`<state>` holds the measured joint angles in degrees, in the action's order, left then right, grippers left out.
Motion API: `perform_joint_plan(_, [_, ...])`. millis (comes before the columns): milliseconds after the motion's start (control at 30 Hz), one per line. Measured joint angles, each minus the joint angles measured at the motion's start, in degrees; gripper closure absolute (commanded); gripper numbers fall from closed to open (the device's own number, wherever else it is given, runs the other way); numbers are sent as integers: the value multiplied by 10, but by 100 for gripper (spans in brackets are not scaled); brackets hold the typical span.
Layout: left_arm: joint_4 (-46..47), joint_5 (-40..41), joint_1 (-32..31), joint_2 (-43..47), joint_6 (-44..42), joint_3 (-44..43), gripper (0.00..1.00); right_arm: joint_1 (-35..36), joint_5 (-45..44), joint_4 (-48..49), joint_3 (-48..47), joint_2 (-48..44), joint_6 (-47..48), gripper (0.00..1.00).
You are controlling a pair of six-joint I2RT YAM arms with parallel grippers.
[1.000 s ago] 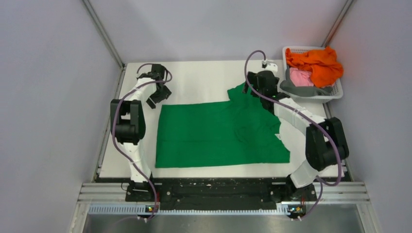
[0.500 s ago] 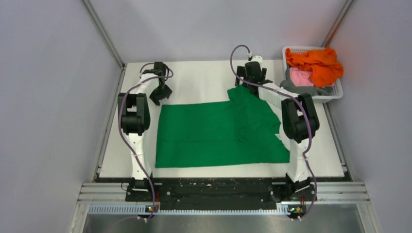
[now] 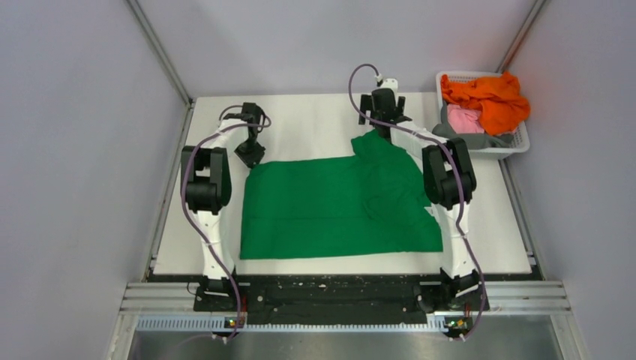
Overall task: Fold and stack the t-shirts
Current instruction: Grab the side of the flattened tshirt furthest away from the robot with both arms
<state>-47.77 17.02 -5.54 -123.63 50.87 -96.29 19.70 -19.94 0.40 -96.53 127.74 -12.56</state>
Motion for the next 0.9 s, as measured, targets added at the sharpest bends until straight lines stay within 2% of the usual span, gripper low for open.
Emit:
perform_joint_plan(100, [-4, 2, -9, 7, 2, 10, 100, 0, -1, 0, -32, 21, 0, 1])
perform_joint_plan(233, [-10, 6, -16, 9, -2, 13, 100, 0, -2, -2, -50, 42, 0, 2])
perform_joint_plan(367, [-18, 9, -19, 10, -2, 13, 100, 0, -4, -18, -83, 77, 0, 7])
perform_joint_plan(567, [-35, 21, -28, 25, -7, 30, 100, 0, -4, -58, -132, 122, -5, 21])
perform_joint_plan(633, [-39, 24, -32, 34, -9, 38, 100, 0, -5, -65, -133, 122, -9, 29])
perform_joint_plan(900, [-40, 28, -45, 73, -14, 62, 100, 0, -15, -51, -81, 93, -31, 49])
